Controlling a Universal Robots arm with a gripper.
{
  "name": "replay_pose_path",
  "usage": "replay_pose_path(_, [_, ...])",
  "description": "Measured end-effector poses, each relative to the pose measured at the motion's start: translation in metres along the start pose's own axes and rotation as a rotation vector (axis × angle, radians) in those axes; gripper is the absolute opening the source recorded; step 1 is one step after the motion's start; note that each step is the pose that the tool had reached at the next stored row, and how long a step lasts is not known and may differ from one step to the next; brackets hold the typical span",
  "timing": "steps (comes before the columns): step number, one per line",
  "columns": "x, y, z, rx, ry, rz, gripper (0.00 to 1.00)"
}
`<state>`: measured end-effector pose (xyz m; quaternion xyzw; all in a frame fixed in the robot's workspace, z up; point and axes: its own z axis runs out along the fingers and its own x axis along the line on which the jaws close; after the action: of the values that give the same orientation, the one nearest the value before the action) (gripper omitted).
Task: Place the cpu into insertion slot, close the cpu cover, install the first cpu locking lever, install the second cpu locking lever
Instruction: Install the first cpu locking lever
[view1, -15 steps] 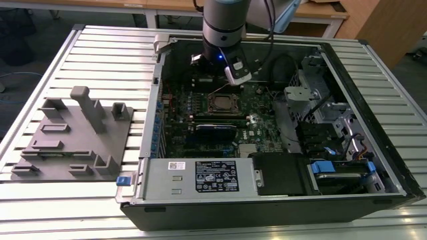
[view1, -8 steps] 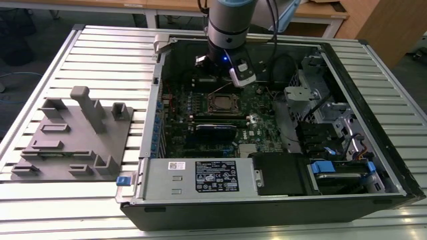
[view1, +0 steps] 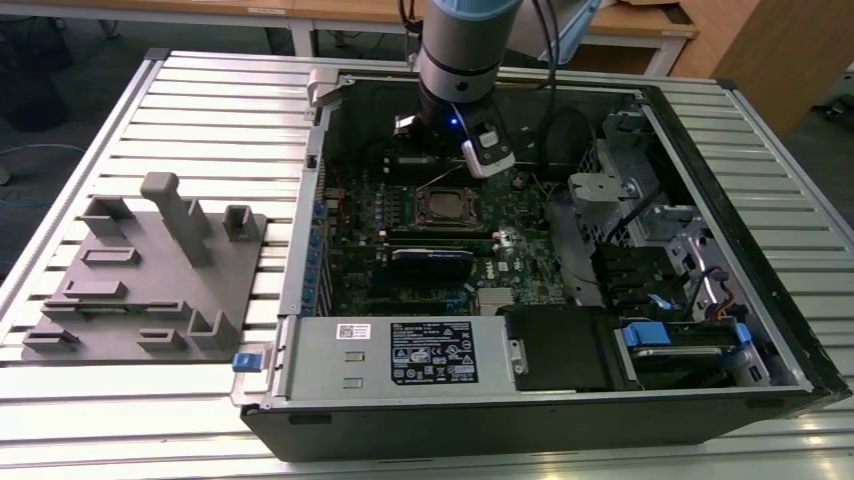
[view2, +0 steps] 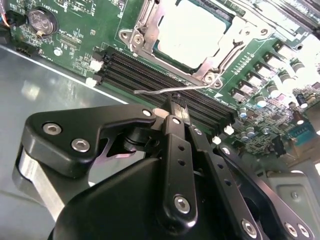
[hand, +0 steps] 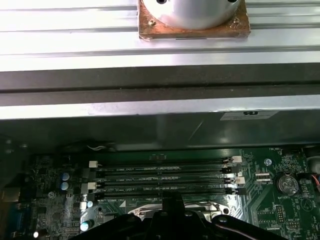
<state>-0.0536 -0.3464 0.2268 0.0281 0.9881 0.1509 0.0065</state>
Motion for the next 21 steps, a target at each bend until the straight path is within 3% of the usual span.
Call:
replay_pose_path(9, [-0.0001,-0.0010,0.0033,-0.0004,0.0001,0.000,0.11])
replay_pose_path(14, [-0.0003,-0.0022,0.0073,-0.0061,0.0004,0.000,0.11])
replay_pose_path(18, [-0.0029,-0.0026,0.0095,-0.0067,0.0004,0.000,0.11])
replay_pose_path(21, [-0.0036,-0.0028,0.0102,-0.0064,-0.0041,0.014,0.11])
